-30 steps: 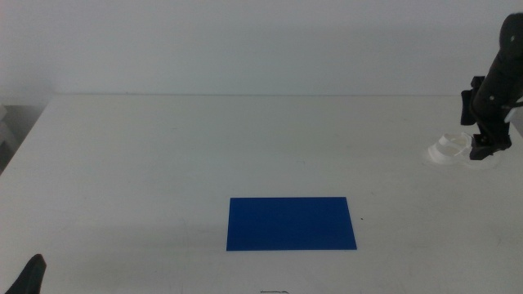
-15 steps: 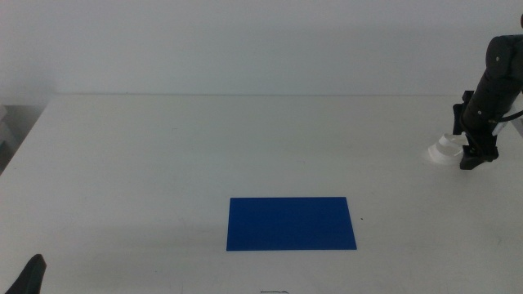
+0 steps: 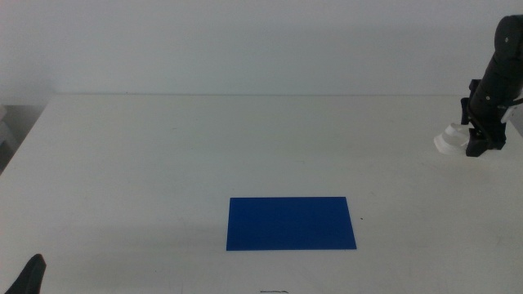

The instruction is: Use one arm to grab the shoe from the table and place it on the mat.

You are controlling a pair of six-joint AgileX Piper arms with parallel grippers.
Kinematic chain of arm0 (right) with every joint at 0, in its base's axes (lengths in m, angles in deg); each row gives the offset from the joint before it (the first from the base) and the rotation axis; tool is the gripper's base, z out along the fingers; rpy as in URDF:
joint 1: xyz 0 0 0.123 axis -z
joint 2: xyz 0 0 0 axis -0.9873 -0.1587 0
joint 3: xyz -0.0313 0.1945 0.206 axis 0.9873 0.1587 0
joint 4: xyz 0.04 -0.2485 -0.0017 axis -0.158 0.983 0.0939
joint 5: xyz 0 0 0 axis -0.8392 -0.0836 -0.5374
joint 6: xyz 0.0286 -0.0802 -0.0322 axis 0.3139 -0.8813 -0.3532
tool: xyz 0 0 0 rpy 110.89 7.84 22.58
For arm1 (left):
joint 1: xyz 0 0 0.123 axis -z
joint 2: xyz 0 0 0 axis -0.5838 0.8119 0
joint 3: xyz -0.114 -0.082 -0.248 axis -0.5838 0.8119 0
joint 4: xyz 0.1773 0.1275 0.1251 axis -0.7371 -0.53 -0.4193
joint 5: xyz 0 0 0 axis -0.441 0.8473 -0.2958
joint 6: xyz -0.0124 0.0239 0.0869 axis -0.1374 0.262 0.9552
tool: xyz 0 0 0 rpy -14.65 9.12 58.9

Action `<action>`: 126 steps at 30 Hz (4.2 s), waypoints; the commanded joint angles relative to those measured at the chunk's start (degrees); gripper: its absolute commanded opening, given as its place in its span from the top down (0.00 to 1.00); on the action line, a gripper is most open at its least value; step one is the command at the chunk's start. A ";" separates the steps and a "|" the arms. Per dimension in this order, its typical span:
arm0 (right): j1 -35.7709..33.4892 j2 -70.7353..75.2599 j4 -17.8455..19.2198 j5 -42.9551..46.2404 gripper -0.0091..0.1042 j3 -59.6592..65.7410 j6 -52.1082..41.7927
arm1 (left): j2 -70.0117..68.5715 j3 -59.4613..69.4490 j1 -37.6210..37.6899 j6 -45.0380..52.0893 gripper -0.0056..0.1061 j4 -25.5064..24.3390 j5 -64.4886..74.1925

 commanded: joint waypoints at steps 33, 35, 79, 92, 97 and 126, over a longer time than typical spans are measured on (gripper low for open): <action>-43.41 15.98 -2.70 -5.05 0.92 13.13 27.76 | -1.08 -0.19 0.22 -0.84 0.11 0.49 -4.75; -43.87 15.41 -3.32 -5.06 0.92 13.13 27.76 | -1.08 -0.19 0.22 -0.84 0.11 0.49 -4.75; -43.38 15.48 -2.32 -1.43 0.92 13.13 -140.53 | -1.08 -0.19 0.22 -0.84 0.11 0.49 -4.75; -42.66 13.27 -5.57 3.30 0.92 13.13 -146.84 | -1.08 -0.19 0.22 -0.84 0.11 0.49 -4.75; -42.66 11.51 -5.08 4.02 0.92 13.13 -146.84 | -1.08 -0.19 0.22 -0.84 0.11 0.49 -4.75; -40.55 19.53 -5.12 3.22 0.19 13.31 -136.13 | -1.08 -0.19 0.22 -0.84 0.11 0.49 -4.75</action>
